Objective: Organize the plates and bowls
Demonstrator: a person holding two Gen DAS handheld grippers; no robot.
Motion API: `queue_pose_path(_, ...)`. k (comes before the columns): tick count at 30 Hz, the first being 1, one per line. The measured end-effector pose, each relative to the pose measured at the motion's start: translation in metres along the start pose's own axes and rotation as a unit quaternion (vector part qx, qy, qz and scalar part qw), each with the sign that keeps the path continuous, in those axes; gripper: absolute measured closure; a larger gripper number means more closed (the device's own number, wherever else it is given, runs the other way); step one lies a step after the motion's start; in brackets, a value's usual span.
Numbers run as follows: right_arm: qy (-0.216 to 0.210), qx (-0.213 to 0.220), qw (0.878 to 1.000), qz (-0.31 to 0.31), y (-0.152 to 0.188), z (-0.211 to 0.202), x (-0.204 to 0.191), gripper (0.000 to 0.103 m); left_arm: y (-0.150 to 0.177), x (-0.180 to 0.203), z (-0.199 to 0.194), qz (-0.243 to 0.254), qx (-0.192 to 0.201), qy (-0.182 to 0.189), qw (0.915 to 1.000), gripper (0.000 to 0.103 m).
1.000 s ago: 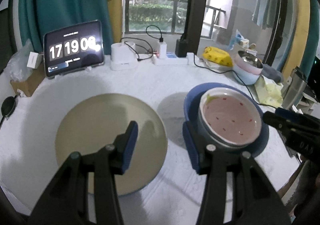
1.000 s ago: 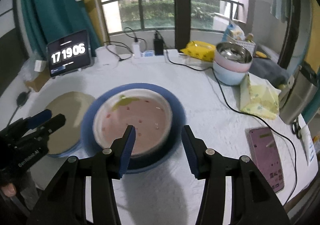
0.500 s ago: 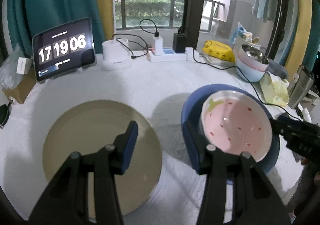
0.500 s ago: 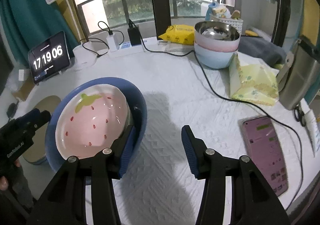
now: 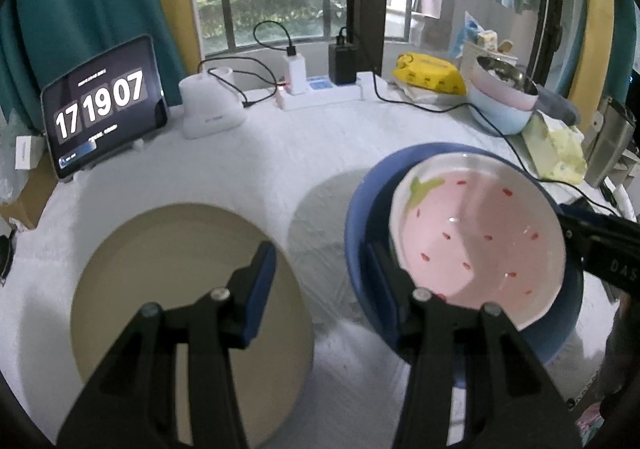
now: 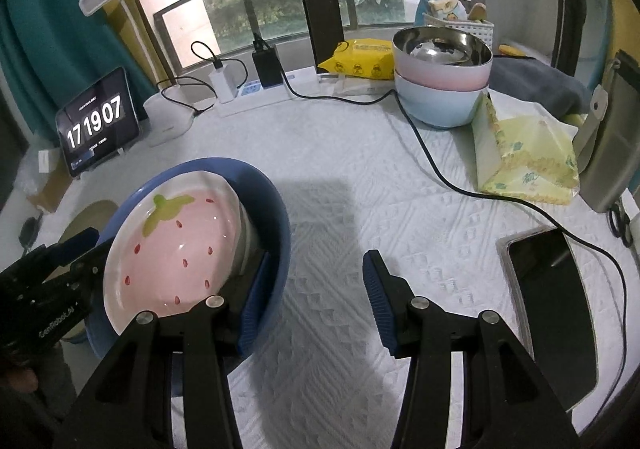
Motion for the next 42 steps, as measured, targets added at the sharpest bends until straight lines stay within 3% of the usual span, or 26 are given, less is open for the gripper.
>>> queue_pose_path(3, -0.006, -0.003, 1.000, 0.015, 0.000, 0.003, 0.001, 0.053, 0.000, 0.000, 0.001, -0.001, 0.001, 0.011, 0.9999, 0.058)
queue_pose_path(7, 0.002, 0.002, 1.000, 0.022, -0.001, 0.004, 0.001, 0.053, 0.000, 0.006, 0.000, 0.014, 0.004, 0.018, 0.9997, 0.073)
queue_pose_path(9, -0.006, 0.004, 1.000, 0.027, 0.000, 0.005, 0.001, 0.056, 0.000, 0.010, 0.000, 0.023, 0.004, 0.027, 0.9994, 0.085)
queue_pose_path(11, -0.026, 0.005, 0.999, 0.033, 0.001, 0.006, 0.001, 0.066, 0.000, 0.014, -0.001, 0.029, 0.005, 0.032, 0.9991, 0.092)
queue_pose_path(16, -0.040, 0.013, 0.999, 0.025, 0.001, 0.003, -0.014, 0.092, -0.002, 0.013, -0.001, 0.024, 0.005, 0.046, 0.9986, 0.092)
queue_pose_path(42, -0.020, 0.023, 0.999, 0.034, -0.002, -0.013, -0.016, 0.093, -0.002, 0.015, -0.016, 0.026, 0.016, 0.063, 0.9975, 0.093)
Point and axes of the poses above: each gripper's, at about its wrist camera, not at the fingertips, and z roughly the way its jaws point, x to its right, y to its underside, the point moved 6 cm from there along z, roughly the way its jaws point, and after that the axes turned 12 degrees about -x, right-handed, at the moved point
